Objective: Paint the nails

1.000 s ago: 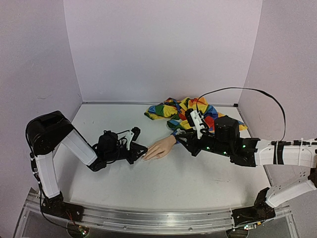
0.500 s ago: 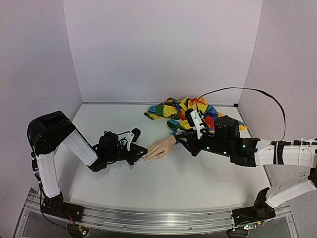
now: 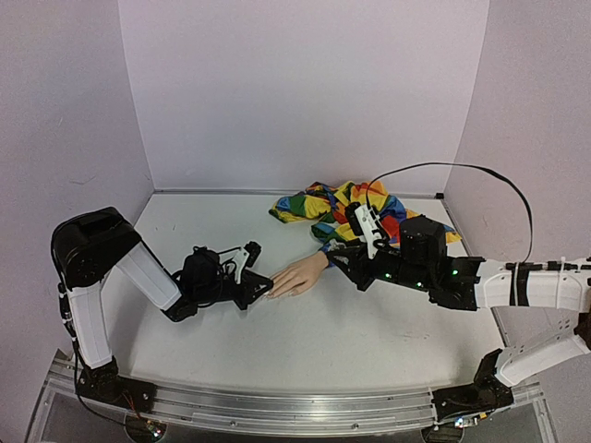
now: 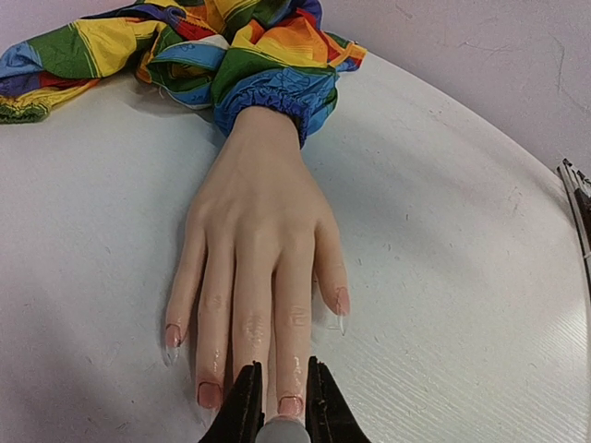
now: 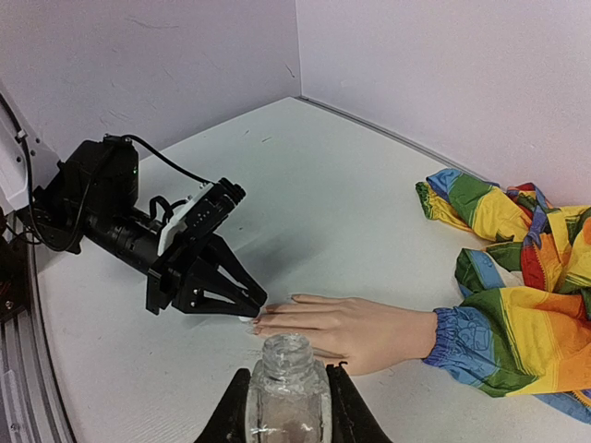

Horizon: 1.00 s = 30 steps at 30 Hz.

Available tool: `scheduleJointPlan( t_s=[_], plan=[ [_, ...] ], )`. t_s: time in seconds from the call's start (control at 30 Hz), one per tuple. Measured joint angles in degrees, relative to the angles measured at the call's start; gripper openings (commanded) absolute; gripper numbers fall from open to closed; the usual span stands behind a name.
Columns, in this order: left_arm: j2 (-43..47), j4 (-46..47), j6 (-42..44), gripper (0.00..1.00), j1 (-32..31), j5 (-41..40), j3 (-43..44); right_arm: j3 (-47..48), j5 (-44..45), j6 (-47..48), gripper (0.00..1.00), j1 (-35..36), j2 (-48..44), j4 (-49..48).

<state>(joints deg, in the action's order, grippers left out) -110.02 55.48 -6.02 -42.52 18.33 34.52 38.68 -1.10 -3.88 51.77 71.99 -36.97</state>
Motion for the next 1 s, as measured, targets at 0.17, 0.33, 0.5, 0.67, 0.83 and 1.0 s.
scheduleJointPlan(
  t_s=[0.17, 0.33, 0.5, 0.67, 0.83, 1.0],
  plan=[
    [0.0, 0.0, 0.0, 0.0, 0.0, 0.0, -0.5, 0.0, 0.0, 0.0, 0.0, 0.0, 0.0, 0.0],
    [0.6, 0.0, 0.0, 0.0, 0.0, -0.1, -1.8, 0.0, 0.0, -0.2, 0.0, 0.0, 0.0, 0.0],
    [2.6, -0.1, 0.0, 0.0, 0.0, -0.3, -2.6, 0.0, 0.0, -0.2, 0.0, 0.0, 0.0, 0.0],
    [6.6, -1.1, 0.0, 0.0, 0.0, -0.6, -3.9, 0.0, -0.2, -0.3, 0.0, 0.0, 0.0, 0.0],
    [15.9, -6.5, -0.6, 0.0, 0.0, -0.6, -4.4, 0.0, -0.5, -0.3, 0.0, 0.0, -0.2, -0.1],
    [26.8, -16.4, -2.8, 0.0, 0.0, 0.2, -1.2, 0.0, -2.0, -0.4, 0.0, 0.0, -0.3, -0.5]
  ],
)
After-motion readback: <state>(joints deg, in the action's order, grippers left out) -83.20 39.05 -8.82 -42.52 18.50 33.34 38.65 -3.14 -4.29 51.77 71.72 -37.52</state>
